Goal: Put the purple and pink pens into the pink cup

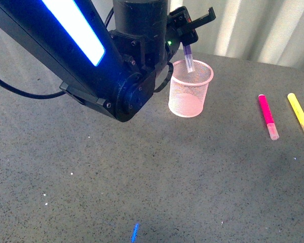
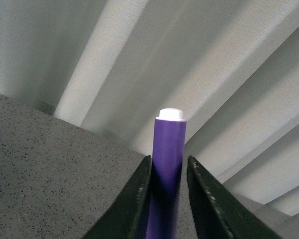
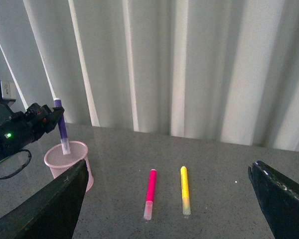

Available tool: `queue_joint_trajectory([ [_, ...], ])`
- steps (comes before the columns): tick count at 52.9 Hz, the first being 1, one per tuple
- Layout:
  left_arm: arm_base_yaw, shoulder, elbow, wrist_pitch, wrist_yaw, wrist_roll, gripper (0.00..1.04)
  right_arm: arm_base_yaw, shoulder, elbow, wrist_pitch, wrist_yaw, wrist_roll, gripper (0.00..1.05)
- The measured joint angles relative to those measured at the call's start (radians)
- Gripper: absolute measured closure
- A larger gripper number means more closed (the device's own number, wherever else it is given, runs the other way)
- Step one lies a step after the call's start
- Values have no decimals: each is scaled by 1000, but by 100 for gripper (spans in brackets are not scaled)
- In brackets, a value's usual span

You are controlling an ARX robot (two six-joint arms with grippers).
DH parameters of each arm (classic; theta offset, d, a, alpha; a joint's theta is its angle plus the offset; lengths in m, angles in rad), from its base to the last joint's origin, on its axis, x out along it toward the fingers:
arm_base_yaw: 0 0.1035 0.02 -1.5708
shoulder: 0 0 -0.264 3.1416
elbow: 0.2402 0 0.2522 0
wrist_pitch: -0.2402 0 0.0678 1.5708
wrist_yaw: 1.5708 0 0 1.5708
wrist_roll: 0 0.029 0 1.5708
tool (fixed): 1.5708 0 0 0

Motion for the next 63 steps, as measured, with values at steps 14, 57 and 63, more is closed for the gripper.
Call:
queue_joint_trajectory([
  [14,4,2,-20,8,7,0,38,0,0,0,0,0,0,7],
  [57,485,-994,-813,-415,513,221,7,0,0,0,0,0,0,7],
  [63,584,-1056,-909,-413,520,237,7,0,0,0,0,0,0,7],
])
